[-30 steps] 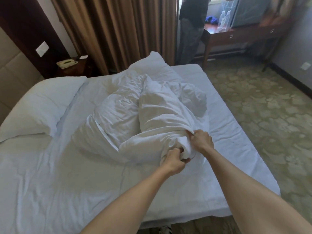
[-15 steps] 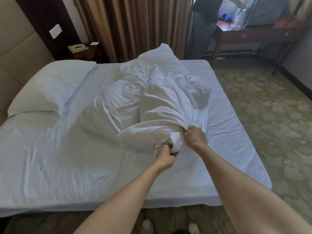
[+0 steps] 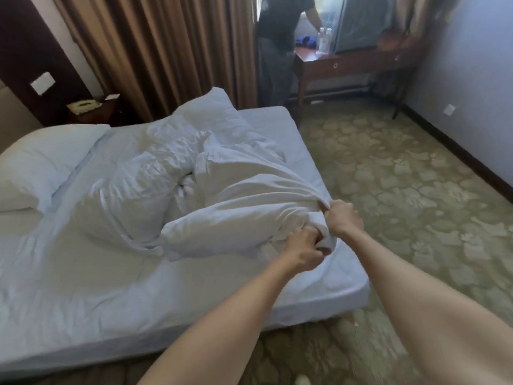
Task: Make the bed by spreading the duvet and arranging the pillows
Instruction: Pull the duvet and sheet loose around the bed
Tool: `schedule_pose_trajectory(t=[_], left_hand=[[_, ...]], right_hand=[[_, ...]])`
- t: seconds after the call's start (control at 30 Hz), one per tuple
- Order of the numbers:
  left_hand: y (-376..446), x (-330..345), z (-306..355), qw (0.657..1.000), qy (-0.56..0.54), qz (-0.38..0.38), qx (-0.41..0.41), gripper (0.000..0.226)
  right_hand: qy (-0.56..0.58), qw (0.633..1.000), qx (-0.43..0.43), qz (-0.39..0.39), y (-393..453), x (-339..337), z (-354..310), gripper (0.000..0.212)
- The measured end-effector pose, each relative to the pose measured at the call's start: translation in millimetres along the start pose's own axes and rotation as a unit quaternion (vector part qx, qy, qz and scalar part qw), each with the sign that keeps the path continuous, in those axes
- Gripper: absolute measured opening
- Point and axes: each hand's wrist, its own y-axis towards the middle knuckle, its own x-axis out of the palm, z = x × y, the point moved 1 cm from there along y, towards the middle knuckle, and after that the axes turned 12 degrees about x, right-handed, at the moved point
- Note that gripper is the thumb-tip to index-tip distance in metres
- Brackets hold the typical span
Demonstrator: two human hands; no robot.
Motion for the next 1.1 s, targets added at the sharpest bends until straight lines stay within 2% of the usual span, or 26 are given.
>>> schedule_pose_trajectory(t=[0.07, 0.17, 0.3, 0.4, 0.5, 0.83, 0.97, 1.1], left_hand=[[15.4, 22.7, 25.9, 1.000, -0.004, -0.015, 0.019, 0.014], [24.1, 35.6, 16.6, 0.997, -0.065, -0.033, 0.000, 0.014], [31.6, 25.4, 15.1, 0.996, -0.080, 0.003, -0.029, 0.013], [33.3, 3.3, 8.2, 0.996, -0.061, 0.031, -0.052, 0.015], [26.2, -19.6, -1.6, 0.994, -0.046, 0.058, -0.078, 0.018], [-34.1, -99.1, -78.6, 0.977, -0.039, 0.138, -0.160, 0.018], [-65.3, -143.2, -115.6, 0.968, -0.039, 0.169, -0.178, 0.019], [-101.8, -192.4, -158.4, 0.962, -0.033, 0.195, -0.189, 0.021]], right_hand=[[0.003, 1.000, 0.020, 0.003, 14.3, -20.8, 30.7, 0.034], [0.020, 0.997, 0.060, -0.033, 20.0, -19.2, 54.4, 0.028], [0.050, 0.995, 0.059, -0.056, 21.0, -25.0, 59.4, 0.030], [0.045, 0.993, 0.008, -0.106, 9.4, -25.6, 30.5, 0.022], [0.046, 0.989, -0.040, -0.132, 0.3, -23.1, -1.9, 0.026], [-0.023, 0.979, -0.128, -0.156, -43.7, 25.6, -98.7, 0.024], [-0.036, 0.975, -0.160, -0.152, -71.9, 48.3, -154.1, 0.018], [-0.049, 0.966, -0.196, -0.161, -110.7, 76.3, -215.5, 0.020]])
